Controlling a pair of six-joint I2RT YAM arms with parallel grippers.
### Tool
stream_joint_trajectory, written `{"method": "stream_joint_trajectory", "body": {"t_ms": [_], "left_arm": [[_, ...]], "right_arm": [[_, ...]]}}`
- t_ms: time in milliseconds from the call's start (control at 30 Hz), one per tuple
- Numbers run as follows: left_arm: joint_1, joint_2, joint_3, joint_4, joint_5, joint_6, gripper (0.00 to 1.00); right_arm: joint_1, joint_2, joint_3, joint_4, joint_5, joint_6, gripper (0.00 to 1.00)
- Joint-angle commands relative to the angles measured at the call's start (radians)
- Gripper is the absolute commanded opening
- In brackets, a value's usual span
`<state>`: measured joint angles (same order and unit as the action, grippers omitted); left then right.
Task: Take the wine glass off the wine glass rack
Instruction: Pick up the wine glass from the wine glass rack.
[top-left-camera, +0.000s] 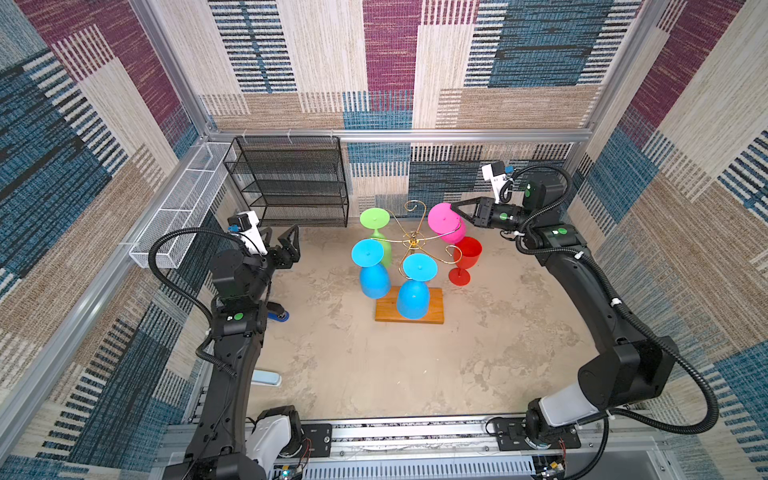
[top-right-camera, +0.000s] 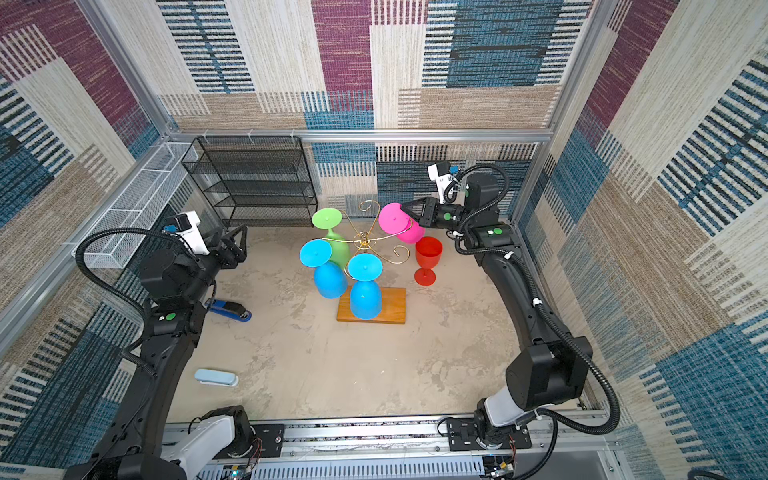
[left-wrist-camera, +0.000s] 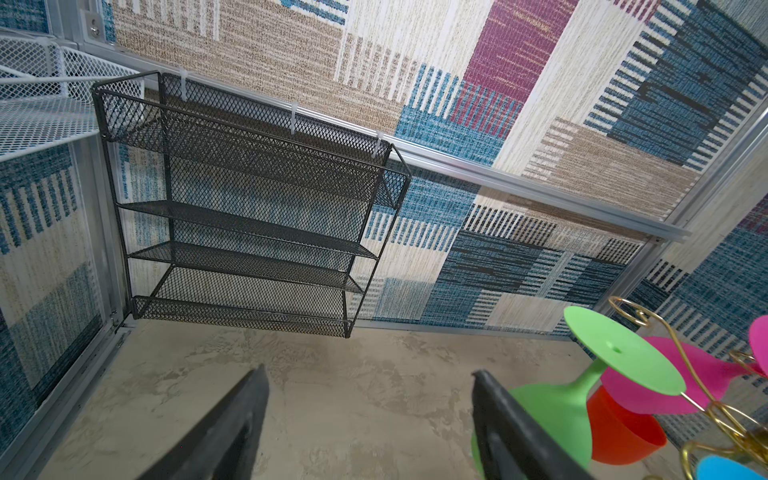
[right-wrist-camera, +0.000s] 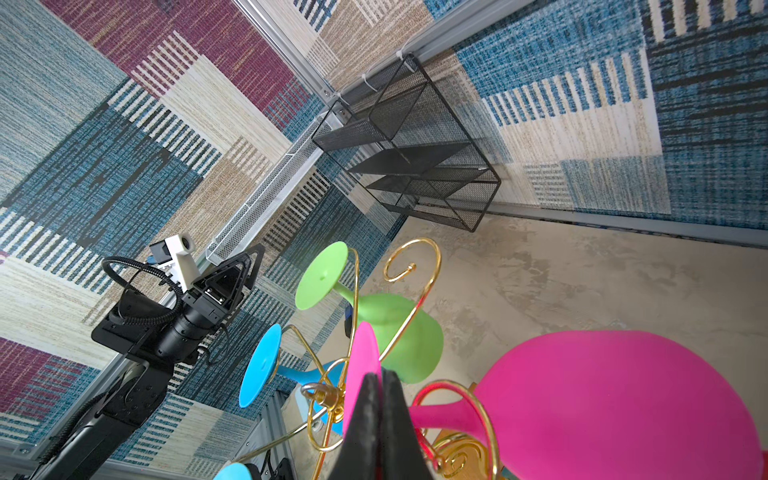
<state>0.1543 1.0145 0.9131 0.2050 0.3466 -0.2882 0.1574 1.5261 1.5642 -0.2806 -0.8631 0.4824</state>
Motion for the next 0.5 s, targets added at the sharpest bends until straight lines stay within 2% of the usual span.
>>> {"method": "stream_joint_trajectory", "body": {"t_ms": [0,467], "left_arm": [[-0.001,-0.003,-0.001,0.031,0.008,-0.009,0.79],[0.001,-0.006,-0.003,0.035,0.009,-0.012,0.79]], "right_arm": [[-0.005,-0.014,-0.008,0.062,-0.019,0.037,0.0],[-0.036,-0.055,-0.06,0.131,-0.017,0.104,0.0]]}}
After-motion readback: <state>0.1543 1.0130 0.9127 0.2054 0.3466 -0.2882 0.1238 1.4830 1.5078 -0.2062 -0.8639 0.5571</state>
